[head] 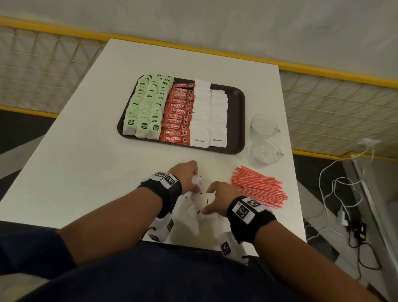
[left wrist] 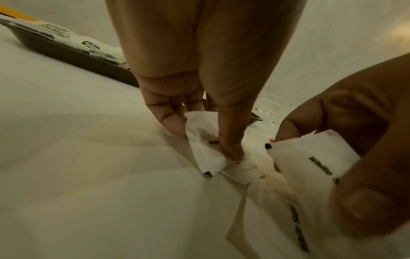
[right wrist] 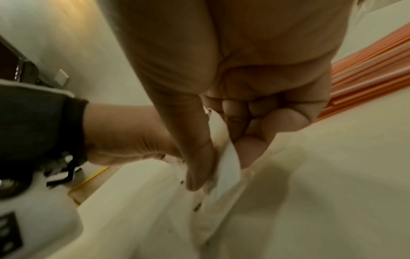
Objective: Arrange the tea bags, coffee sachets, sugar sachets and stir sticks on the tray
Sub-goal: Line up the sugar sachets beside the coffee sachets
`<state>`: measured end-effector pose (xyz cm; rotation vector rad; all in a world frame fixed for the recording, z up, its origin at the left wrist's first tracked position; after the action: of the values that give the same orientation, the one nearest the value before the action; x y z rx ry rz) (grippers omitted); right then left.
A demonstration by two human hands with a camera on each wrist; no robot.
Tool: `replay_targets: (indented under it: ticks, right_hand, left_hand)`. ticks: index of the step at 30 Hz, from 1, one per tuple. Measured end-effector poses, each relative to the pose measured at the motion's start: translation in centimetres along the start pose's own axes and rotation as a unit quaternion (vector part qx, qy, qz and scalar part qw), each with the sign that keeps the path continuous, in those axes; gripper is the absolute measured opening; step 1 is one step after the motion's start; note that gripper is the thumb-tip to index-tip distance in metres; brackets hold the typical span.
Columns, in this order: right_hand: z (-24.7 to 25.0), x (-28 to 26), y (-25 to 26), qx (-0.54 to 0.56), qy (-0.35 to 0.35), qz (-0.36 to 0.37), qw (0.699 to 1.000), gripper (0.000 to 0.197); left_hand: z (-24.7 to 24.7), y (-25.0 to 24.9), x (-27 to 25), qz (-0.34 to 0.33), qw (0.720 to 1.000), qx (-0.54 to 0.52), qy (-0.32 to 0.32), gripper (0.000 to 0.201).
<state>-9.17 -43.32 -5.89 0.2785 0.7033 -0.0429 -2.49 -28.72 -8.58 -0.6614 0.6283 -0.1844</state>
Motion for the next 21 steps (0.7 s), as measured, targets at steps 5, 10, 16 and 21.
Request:
replay_targets:
  ticks: [5,10,16,21]
  right_hand:
    - [-1.3,0.4,1.2,-0.049,-0.018,-0.002,0.999,0.062]
    - [-1.6,0.6,1.8,-0.089,-0.039,-0.005,0.995,0.065]
    - [-1.5,1.1,1.9,-0.075,-0.021,-0.005,0.997,0.059]
    - [-1.4,1.5,2.0,-0.102,0.004,0.006,0.995,0.039]
  left_hand:
    - [-0.2,0.1,-0.5,0.004,1.000,0.030,-0.005,0.033]
    - [-0.3,0.2,-0.7,0.004,0.999,0.036,-0.005,0.030]
    - [-0.4,1.1,-0.7,-0.001,1.000,0.013,-0.018,0.032]
    - [-0.5,1.6,-0.4,-0.003,1.000,0.002,-0.015,0.031]
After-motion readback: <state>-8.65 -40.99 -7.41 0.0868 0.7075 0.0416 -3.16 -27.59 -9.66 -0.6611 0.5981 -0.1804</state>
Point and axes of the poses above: each hand's wrist, its own x-axis towards the middle knuckle, its own z-axis out of the back of the hand, y = z × x, the point moved 1 cm from there along x, towards the middle knuckle, and after that the axes turned 12 degrees about -x, right-handed, at the moved point
